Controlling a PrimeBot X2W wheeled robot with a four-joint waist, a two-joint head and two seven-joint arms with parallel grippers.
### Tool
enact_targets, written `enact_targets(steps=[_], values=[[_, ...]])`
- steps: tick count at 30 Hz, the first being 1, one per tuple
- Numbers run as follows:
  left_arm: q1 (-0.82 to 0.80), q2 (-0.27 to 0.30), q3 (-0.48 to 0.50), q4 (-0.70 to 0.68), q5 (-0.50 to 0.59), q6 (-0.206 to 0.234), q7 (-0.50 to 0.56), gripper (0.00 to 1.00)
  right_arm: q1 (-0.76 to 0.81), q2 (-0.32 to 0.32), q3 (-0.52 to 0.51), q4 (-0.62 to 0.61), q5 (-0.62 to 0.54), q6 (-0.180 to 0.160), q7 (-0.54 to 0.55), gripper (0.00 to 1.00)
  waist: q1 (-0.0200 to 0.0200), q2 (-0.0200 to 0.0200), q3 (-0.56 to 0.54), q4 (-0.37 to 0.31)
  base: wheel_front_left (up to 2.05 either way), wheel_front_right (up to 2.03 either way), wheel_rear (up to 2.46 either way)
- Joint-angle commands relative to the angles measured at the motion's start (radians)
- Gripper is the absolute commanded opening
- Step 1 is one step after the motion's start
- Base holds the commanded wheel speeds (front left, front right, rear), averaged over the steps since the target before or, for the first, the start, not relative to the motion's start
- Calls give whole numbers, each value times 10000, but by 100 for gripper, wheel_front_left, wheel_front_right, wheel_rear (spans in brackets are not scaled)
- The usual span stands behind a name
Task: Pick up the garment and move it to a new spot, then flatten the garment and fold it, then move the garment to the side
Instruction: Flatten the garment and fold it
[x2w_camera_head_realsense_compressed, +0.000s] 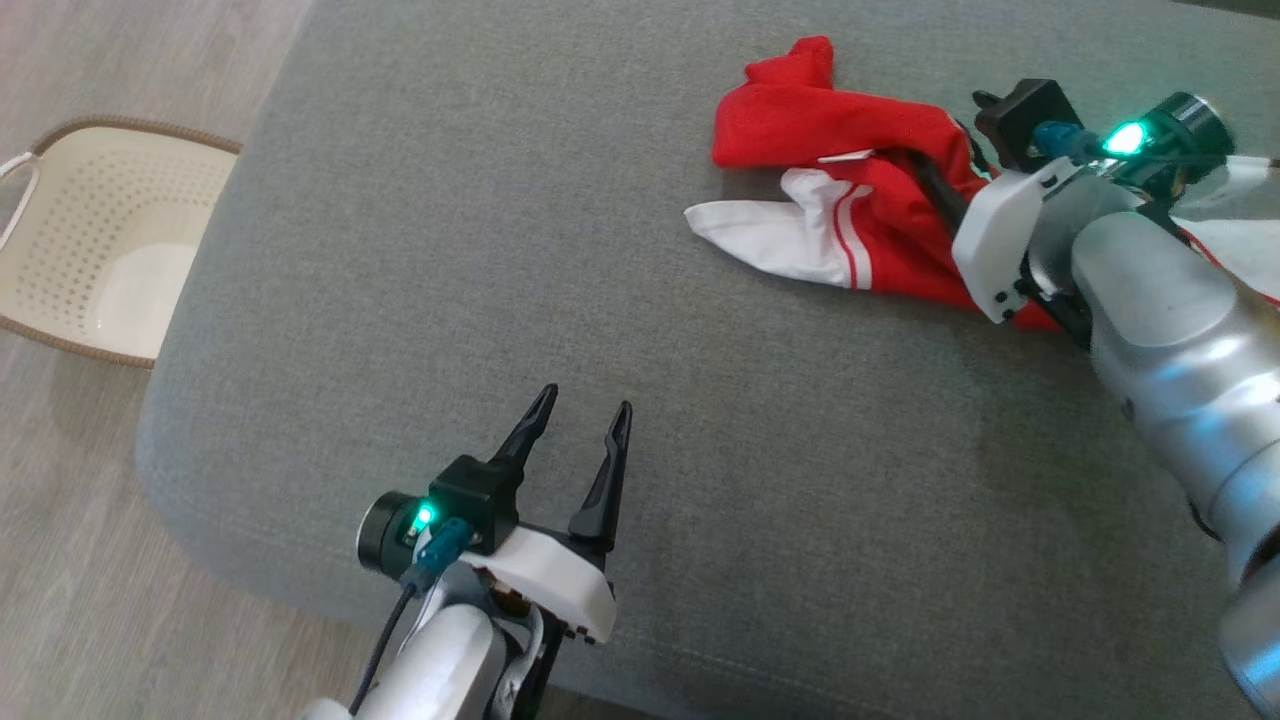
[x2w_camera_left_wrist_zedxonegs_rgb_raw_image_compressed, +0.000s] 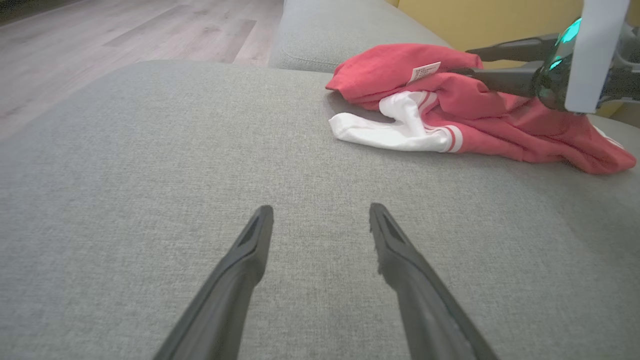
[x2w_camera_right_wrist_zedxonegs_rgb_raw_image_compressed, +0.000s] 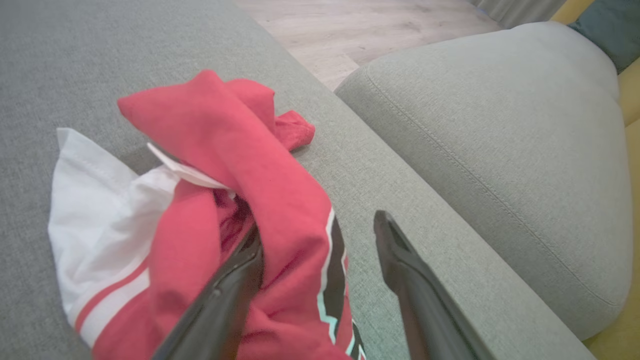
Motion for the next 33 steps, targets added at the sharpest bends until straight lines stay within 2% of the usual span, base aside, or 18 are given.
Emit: enact_targets(steps=[1,5,6,7,8,19,20,21,22,28,33], values=[[-280,24,342,-248,29,20,-55,100,-224,149,-98,-13,-69,35,-153,100,0,0,-24,-73,0,0,0],[-247,24,344,-183,1,4,-55,100,-495,143,-577,323,-177,35,-597,100,0,0,-122,-133,0,0,0],[-241,24,343,-168,-16,-6,-55,100,-477,171,-687,375,-169,35,-640,78,0,0,-147,-129,0,0,0],[-236,24,342,-155,-30,-17,-55,100,-453,179,-734,420,-205,35,-628,34,0,0,-176,-121,0,0,0],[-230,24,341,-147,-36,-26,-55,100,-444,176,-810,453,-221,35,-656,0,0,0,-197,-112,0,0,0],[-6,24,418,-48,-85,-104,-55,100,-501,412,-1754,569,-293,35,-1062,0,0,0,-444,-45,0,0,0],[19,24,417,-29,-84,-103,-55,100,-458,475,-1843,572,-284,35,-1083,42,0,0,-496,-50,0,0,0],[47,24,413,-19,-85,-99,-55,100,-375,569,-1874,573,-281,35,-1098,89,0,0,-543,-57,0,0,0],[74,24,406,-17,-84,-96,-55,100,-289,675,-1884,557,-274,35,-1111,100,0,0,-583,-65,0,0,0],[196,24,454,-5,-56,-102,-55,100,418,1158,-1329,-241,-190,35,-1115,100,0,0,-744,-173,0,0,0],[210,24,409,-36,-83,-110,-55,100,912,1188,-511,-949,73,35,-727,100,0,0,-715,-172,0,0,0]])
